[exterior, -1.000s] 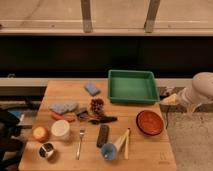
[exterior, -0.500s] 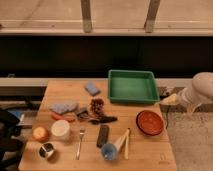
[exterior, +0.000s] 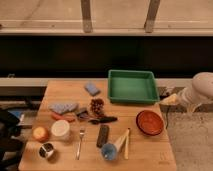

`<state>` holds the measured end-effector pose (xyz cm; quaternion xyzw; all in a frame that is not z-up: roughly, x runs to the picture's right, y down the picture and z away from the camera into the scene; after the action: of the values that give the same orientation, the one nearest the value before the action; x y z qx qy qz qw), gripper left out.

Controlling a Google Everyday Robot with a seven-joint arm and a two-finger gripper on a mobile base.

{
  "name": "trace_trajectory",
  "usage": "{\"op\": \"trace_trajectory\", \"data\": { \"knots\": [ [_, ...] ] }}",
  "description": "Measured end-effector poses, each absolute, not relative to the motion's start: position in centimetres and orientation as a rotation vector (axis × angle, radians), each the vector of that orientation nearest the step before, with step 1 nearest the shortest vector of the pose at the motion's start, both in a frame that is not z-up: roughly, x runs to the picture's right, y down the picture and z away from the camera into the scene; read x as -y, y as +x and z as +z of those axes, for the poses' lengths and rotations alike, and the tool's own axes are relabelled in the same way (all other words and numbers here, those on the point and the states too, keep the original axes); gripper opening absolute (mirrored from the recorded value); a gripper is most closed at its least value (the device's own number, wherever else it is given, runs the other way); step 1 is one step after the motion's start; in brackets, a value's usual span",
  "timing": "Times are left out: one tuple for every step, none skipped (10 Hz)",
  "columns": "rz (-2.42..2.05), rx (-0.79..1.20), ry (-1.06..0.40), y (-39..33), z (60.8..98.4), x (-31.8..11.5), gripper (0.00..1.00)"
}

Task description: Place towel in metal cup

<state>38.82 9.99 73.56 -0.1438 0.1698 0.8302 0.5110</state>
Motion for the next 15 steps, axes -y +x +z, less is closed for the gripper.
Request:
{"op": "trace_trajectory", "data": {
  "knots": [
    [1.998,-0.409,-0.346,38.8,73.6,-10.0,0.8],
    [1.998,-0.409,-0.346,38.8,73.6,-10.0,0.8],
    [1.988,-0.398,-0.346,38.7,73.6,-9.8,0.8],
    [1.968,-0.378,-0.347,38.2,73.5,-9.4,0.8],
    [1.94,-0.357,-0.348,37.2,73.6,-8.8,0.8],
    [1.914,-0.336,-0.353,35.8,73.8,-8.1,0.8],
    [1.871,-0.31,-0.36,33.7,74.2,-7.1,0.8],
    [1.829,-0.289,-0.367,31.6,74.6,-6.1,0.8],
    [1.769,-0.26,-0.377,28.9,75.1,-4.9,0.8],
    [1.732,-0.241,-0.387,27.0,75.4,-4.2,0.8],
    [1.682,-0.215,-0.399,24.7,75.6,-3.4,0.8],
    [1.633,-0.192,-0.414,22.5,75.9,-2.8,0.8],
    [1.569,-0.163,-0.439,19.5,75.9,-2.2,0.8],
    [1.536,-0.141,-0.46,17.7,75.7,-2.0,0.8],
    [1.534,-0.146,-0.456,18.0,75.8,-2.1,0.8]
  ]
}}
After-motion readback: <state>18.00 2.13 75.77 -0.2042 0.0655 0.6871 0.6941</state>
